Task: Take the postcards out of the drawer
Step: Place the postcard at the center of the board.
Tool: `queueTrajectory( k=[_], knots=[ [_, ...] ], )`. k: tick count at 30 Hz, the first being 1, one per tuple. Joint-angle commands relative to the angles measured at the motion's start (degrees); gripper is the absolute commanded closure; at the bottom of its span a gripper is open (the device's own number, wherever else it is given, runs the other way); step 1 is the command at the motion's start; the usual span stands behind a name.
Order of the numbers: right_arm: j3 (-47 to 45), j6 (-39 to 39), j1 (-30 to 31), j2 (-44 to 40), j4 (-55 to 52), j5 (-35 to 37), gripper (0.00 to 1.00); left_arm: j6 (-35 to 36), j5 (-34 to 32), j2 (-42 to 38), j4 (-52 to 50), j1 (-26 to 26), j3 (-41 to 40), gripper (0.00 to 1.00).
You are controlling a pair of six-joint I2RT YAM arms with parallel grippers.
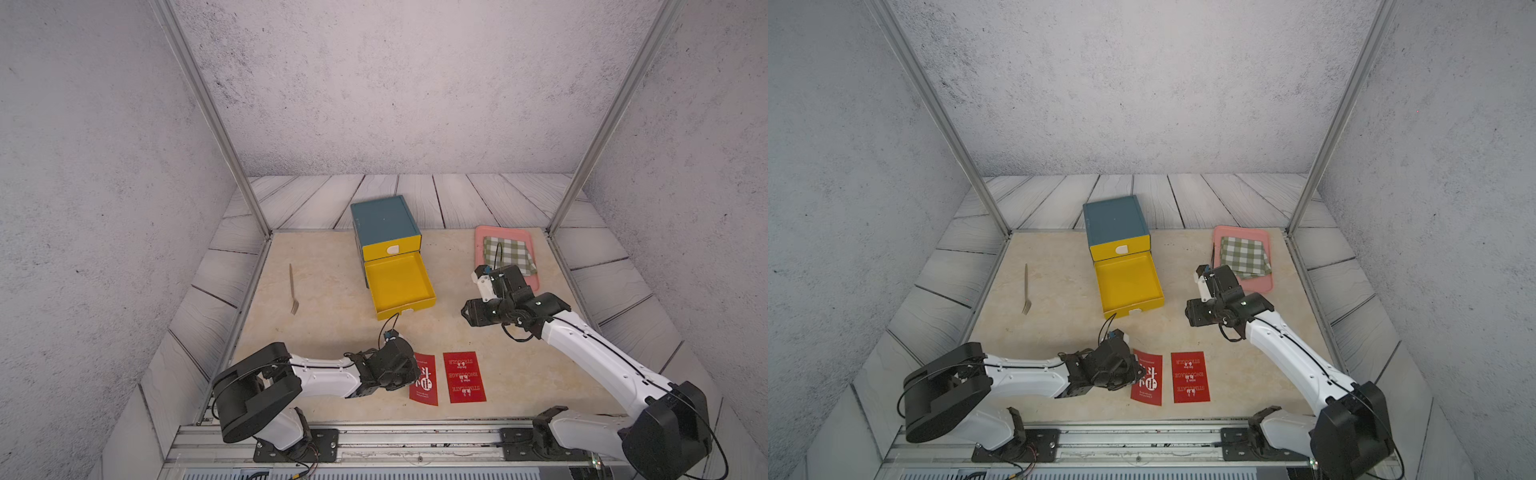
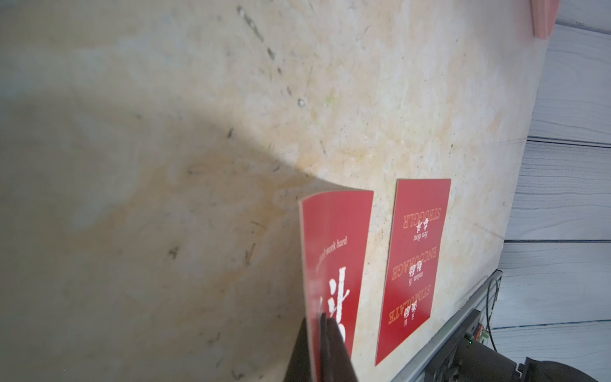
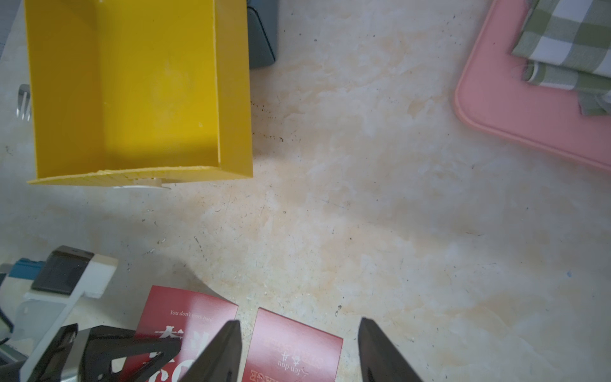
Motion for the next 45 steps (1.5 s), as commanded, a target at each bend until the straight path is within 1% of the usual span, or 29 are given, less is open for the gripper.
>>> queueTrajectory(
  k=[1, 6, 10, 15, 17, 20, 25, 27, 37, 41, 45],
  knots=[
    [-0.73, 0.46, -0.25, -1.79, 0.71, -0.31, 0.4, 1.25, -5.71, 0.7, -8.43, -0.76, 2.93, 1.0],
    [-0.87, -0.01, -0.35, -1.18, 1.32, -1.01, 0.4, 2.96, -6.05, 3.8, -13.14, -1.36, 7.86, 1.0],
    [-0.82, -0.17, -0.44, -0.54, 1.77, -1.52, 0.4, 2.66, -5.17, 5.82, -13.5, -1.39, 8.98, 1.0],
    [-0.82, -0.51, -0.59, -0.26, 1.91, -1.85, 0.4, 1.73, -5.28, 5.96, -14.73, -1.52, 9.11, 1.0],
    [-0.82, -0.62, -0.69, -0.38, 1.92, -1.75, 0.4, 1.71, -4.8, 6.55, -15.2, -1.61, 9.55, 0.97],
    [-0.85, -0.65, -0.94, -0.3, 2.04, -1.88, 0.39, 1.38, -4.12, 7.39, -15.53, -1.75, 9.87, 0.88],
    [-0.9, -0.6, -0.97, -0.47, 2.1, -2.07, 0.39, 1.03, -4.2, 7.5, -16.51, -1.78, 9.95, 0.78],
    [-0.93, -0.63, -1.12, -0.39, 2.01, -1.98, 0.39, 1.11, -4.2, 7.41, -16.93, -1.7, 10.02, 0.75],
    [-0.91, -0.53, -1.42, -0.06, 2.36, -2.21, 0.38, 1.2, -4.68, 6.46, -19.39, -1.72, 10.13, 0.7],
    [-1.0, -0.59, -1.5, 0.1, 2.37, -2.42, 0.38, 1.11, -4.97, 6.0, -19.94, -1.75, 10.04, 0.66],
    [-0.9, -0.53, -1.58, 0.14, 2.49, -2.59, 0.38, 0.94, -5.13, 5.73, -20.43, -1.74, 9.86, 0.64]
  ],
)
